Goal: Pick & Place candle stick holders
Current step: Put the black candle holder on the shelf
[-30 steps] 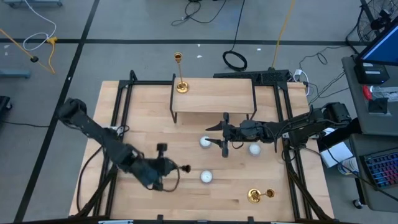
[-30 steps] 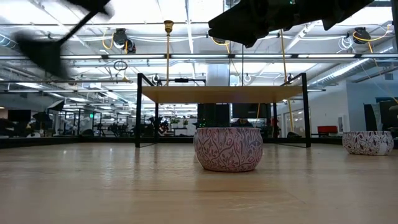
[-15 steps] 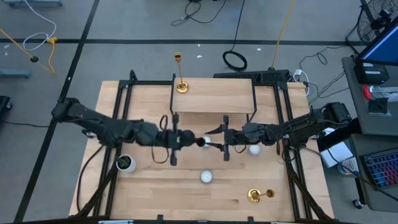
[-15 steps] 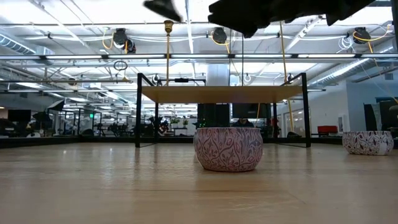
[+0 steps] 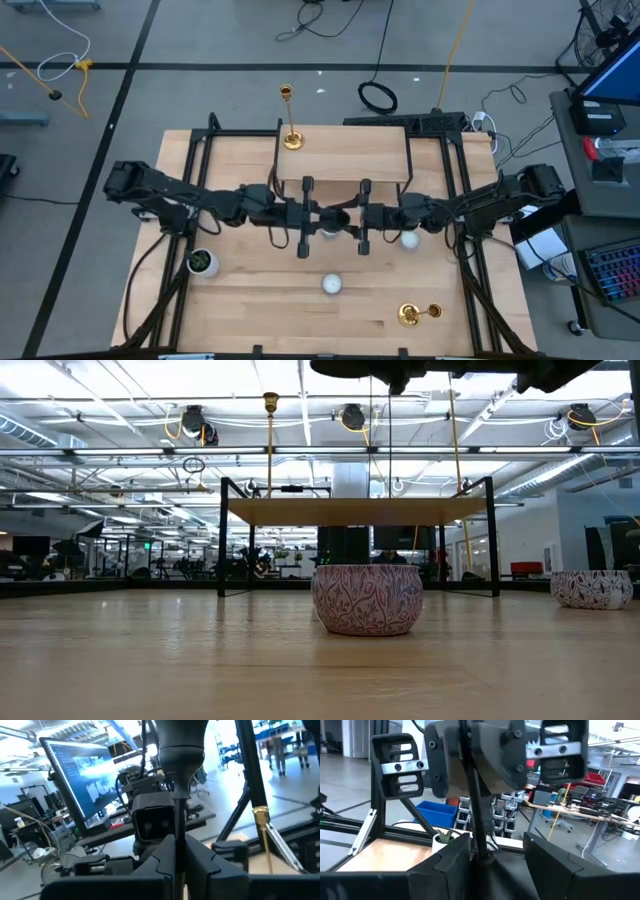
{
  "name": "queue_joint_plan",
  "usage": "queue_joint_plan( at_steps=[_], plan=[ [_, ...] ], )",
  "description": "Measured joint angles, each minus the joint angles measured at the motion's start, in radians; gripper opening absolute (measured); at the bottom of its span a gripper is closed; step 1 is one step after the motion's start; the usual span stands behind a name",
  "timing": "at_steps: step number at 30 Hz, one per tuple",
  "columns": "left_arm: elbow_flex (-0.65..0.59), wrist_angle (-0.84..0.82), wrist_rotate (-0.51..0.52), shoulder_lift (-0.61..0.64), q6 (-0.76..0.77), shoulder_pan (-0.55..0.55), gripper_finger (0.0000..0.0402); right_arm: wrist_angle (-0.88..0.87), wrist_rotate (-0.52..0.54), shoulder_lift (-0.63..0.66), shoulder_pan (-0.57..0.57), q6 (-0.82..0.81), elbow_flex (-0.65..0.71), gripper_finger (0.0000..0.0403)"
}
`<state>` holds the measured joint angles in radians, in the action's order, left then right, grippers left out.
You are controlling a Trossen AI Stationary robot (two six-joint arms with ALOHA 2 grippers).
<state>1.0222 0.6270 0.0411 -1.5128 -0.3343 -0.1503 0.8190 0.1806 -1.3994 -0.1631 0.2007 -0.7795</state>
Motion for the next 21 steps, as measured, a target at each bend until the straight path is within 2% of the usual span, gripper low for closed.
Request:
queue_joint_plan(
  at_steps=[5,11,13,16,21],
  plan=[
    [0.0,0.026,0.012,-0.019,-0.007,0.001,0.0025,0.0,0.0,0.0,0.0,0.002,0.0,0.0131],
    [0.0,0.019,0.031,-0.019,0.032,0.002,0.0015,0.001,0.001,0.001,-0.001,0.012,0.0,0.0021],
    [0.0,0.014,0.07,-0.019,0.049,0.0,0.0027,-0.002,0.003,0.001,-0.002,0.024,0.0,0.0013],
    [0.0,-0.023,0.156,-0.019,0.06,-0.002,0.0048,-0.01,0.01,0.0,-0.002,0.008,0.0,0.0022],
    [0.0,-0.103,0.219,-0.019,0.055,-0.002,0.0051,-0.045,0.042,0.0,-0.001,-0.005,0.0,0.001]
  ],
)
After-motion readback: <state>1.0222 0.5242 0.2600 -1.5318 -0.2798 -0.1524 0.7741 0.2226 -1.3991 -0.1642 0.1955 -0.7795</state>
